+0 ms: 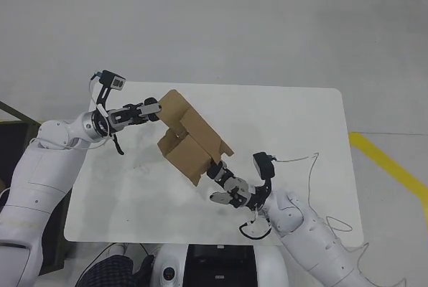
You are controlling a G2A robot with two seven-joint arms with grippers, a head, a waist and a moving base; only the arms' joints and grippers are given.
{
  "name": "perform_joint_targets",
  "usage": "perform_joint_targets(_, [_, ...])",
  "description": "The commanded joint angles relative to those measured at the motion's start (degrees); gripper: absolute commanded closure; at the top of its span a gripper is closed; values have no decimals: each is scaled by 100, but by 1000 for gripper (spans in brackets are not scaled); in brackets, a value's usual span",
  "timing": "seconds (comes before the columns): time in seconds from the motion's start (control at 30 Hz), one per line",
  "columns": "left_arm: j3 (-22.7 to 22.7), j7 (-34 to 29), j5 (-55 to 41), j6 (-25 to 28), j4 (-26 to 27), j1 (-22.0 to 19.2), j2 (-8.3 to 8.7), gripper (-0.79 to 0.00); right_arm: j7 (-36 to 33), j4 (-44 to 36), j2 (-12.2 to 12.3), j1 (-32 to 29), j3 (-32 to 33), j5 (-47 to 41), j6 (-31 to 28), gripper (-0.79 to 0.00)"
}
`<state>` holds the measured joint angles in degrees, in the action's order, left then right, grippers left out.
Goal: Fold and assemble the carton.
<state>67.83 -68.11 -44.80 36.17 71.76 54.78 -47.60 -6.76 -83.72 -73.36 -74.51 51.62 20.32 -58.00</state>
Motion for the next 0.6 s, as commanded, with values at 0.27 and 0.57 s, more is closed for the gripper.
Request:
perform_joint_targets(0.27, [0, 0, 0, 0, 0, 0, 0, 0, 418, 434, -1, 255, -196, -99, 0, -785])
perform_joint_targets(0.57, [0, 0, 0, 0, 0, 0, 0, 0, 631, 547, 15, 369, -409, -217, 0, -785])
